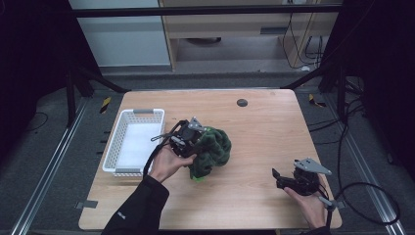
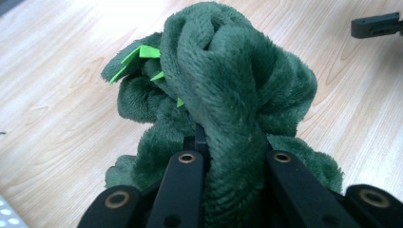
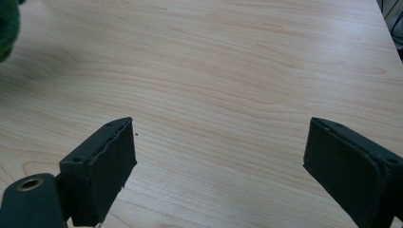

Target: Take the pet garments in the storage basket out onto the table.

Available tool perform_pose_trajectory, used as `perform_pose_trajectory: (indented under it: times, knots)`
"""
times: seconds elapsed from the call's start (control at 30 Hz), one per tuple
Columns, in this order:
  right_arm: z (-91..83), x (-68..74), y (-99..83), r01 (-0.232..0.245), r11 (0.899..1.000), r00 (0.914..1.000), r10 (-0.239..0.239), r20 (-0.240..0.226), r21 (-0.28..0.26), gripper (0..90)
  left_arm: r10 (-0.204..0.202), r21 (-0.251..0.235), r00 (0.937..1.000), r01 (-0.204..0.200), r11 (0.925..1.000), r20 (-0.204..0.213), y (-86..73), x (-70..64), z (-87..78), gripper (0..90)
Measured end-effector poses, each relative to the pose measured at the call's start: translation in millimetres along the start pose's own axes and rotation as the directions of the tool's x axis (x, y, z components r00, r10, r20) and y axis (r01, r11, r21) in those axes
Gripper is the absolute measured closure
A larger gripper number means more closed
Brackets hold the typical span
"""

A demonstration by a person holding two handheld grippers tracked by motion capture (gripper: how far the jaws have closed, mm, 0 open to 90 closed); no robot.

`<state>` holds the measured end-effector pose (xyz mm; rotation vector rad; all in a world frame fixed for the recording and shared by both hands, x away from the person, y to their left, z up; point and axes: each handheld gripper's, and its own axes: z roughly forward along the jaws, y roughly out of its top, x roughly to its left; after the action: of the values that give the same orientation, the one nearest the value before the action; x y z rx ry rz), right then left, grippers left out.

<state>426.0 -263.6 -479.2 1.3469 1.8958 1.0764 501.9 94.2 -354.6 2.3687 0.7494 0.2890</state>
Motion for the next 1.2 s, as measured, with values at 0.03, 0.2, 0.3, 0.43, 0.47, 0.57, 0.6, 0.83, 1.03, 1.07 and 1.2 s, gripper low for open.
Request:
perform_pose_trajectory:
  times: [0.03, 0.2, 0.3, 0.43, 0.47, 0.57, 0.6, 0.83, 1.03, 1.07, 1.2]
  knots:
    - [0.1, 0.0, 0.0, 0.001, 1.0, 1.0, -0.001, 0.0, 0.0, 10.1, -0.001, 0.004, 1.0, 0.001, 1.0, 0.001, 0.1, -0.1, 2.0, 82.1]
    - [0.1, 0.4, 0.0, -0.002, 1.0, 1.0, 0.002, -0.003, 0.003, 10.1, -0.011, 0.034, 0.9999, 0.011, 0.9994, 0.01, -1.1, -0.1, 17.7, 82.0]
    - [-0.1, -0.3, 0.0, 0.001, 1.0, 1.0, -0.001, 0.0, -0.002, 10.1, -0.014, 0.054, 0.9999, 0.013, 0.9985, 0.009, -4.0, -2.2, 28.4, 81.7]
    - [0.4, 0.3, -0.5, 0.002, 1.0, 1.0, -0.002, -0.003, 0.004, 10.1, -0.012, 0.068, 0.9999, 0.011, 0.9976, 0.012, -6.4, -2.8, 39.4, 81.5]
    - [1.1, 0.1, -0.7, 0.008, 1.0, 1.0, -0.008, -0.002, 0.003, 10.1, -0.019, 0.067, 0.9997, 0.018, 0.9976, 0.013, -6.8, -2.8, 43.3, 81.4]
    - [1.0, 0.0, -0.8, 0.007, 1.0, 1.0, -0.007, -0.002, 0.002, 10.1, -0.021, 0.068, 0.9996, 0.02, 0.9975, 0.018, -7.5, -3.0, 48.8, 81.0]
    - [0.5, 0.4, -0.6, 0.0, 1.0, 1.0, 0.0, -0.004, 0.003, 10.1, -0.024, 0.07, 0.9995, 0.023, 0.9973, 0.021, -8.2, -3.7, 52.9, 80.8]
    - [0.2, -0.1, -0.6, -0.001, 1.0, 1.0, 0.001, -0.007, 0.003, 10.1, -0.021, 0.108, 0.9997, 0.019, 0.9939, 0.015, -10.1, -5.4, 69.9, 77.6]
    - [1.1, 0.1, -1.3, 0.007, 1.0, 1.0, -0.007, -0.006, 0.003, 10.1, -0.029, 0.128, 0.9995, 0.028, 0.9914, 0.008, -10.3, -5.2, 78.6, 67.0]
    - [1.2, 0.3, -1.3, 0.007, 1.0, 1.0, -0.007, -0.005, 0.004, 10.1, -0.031, 0.129, 0.9995, 0.03, 0.9912, 0.005, -10.5, -5.0, 79.0, 64.2]
    - [1.1, 0.5, -1.4, 0.007, 1.0, 1.0, -0.007, -0.006, 0.004, 10.1, -0.016, 0.129, 0.9998, 0.018, 0.9914, -0.014, -11.6, -4.7, 78.5, 55.1]
